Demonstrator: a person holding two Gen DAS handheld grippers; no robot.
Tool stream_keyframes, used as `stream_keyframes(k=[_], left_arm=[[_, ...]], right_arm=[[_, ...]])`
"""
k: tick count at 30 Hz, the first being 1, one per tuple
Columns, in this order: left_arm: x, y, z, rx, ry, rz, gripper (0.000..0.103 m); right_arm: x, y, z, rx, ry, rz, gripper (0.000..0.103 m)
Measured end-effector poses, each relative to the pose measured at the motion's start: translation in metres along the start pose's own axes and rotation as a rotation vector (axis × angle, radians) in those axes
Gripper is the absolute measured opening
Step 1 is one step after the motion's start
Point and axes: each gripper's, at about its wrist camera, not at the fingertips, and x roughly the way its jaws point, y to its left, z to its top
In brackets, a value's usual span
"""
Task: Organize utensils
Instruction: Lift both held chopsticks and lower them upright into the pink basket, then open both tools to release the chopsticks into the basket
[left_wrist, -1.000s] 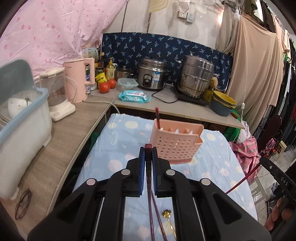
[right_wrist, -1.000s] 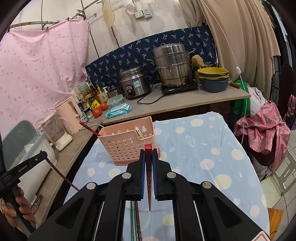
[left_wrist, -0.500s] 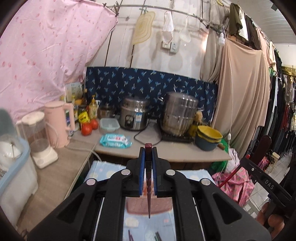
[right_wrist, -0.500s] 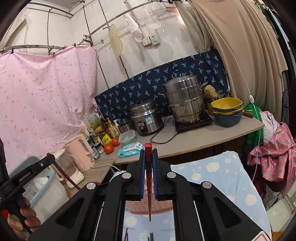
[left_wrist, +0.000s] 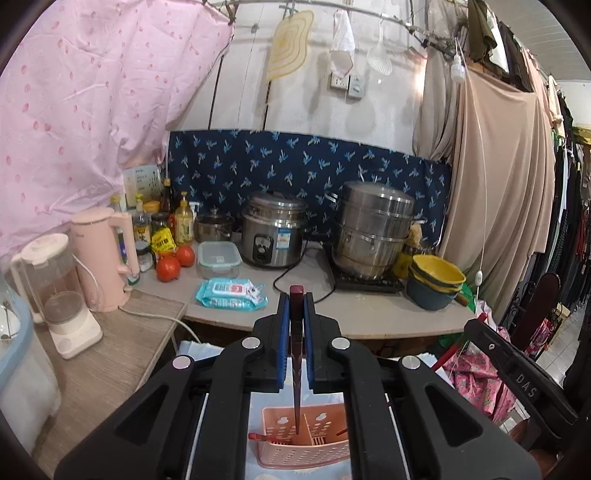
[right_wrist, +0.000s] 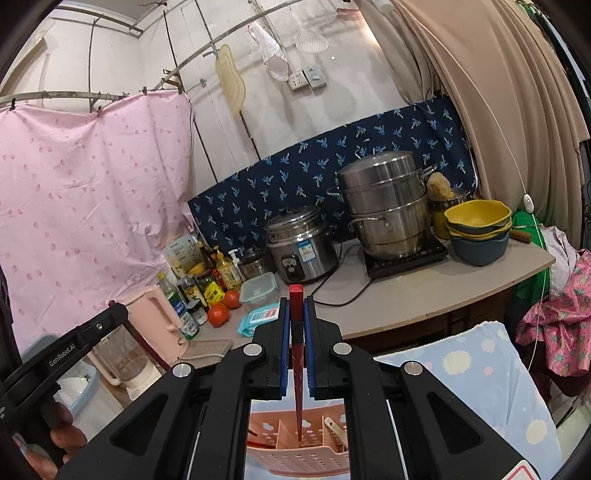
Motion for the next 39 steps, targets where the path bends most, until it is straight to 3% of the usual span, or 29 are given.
stream_keyframes(k=[9,16,18,19,21,23,28,32,39], left_arm=[[0.034,0.013,-0.031,-0.022,0.099,0.011,0.007],[0.046,0.019,-0.042,-0.043,0.152,0.006,0.008],[0.047,0.020,-0.044,-0.053,0.157,0.005,0.008],[0.045,0.021,-0.044,-0.055,0.155,0.011,0.012],[0.042,0.021,-0.044,-0.059,0.145,0.022,0.032],[0.033,0.020,-0.044,-0.056,0.115,0.036,0.043],[0.015,0.017,-0.043,-0.045,0.103,0.036,0.044],[-0.005,0.018,-0.048,-0.050,0.097,0.037,0.053],[-0.048,0.020,-0.080,-0.039,0.123,0.040,0.053]], right_arm=[[0.039,-0.014,-0.041,0.006,0.128,-0.030,0.008],[0.047,-0.020,-0.055,0.014,0.164,-0.058,0.008],[0.044,-0.020,-0.057,0.009,0.151,-0.077,0.013],[0.042,-0.020,-0.057,0.004,0.144,-0.089,0.016],[0.036,-0.021,-0.057,0.003,0.122,-0.101,0.036],[0.029,-0.021,-0.056,0.004,0.108,-0.103,0.040],[0.014,-0.023,-0.055,0.009,0.096,-0.091,0.040],[-0.007,-0.022,-0.058,0.008,0.091,-0.078,0.041],[-0.052,-0.023,-0.086,-0.014,0.122,-0.078,0.041]])
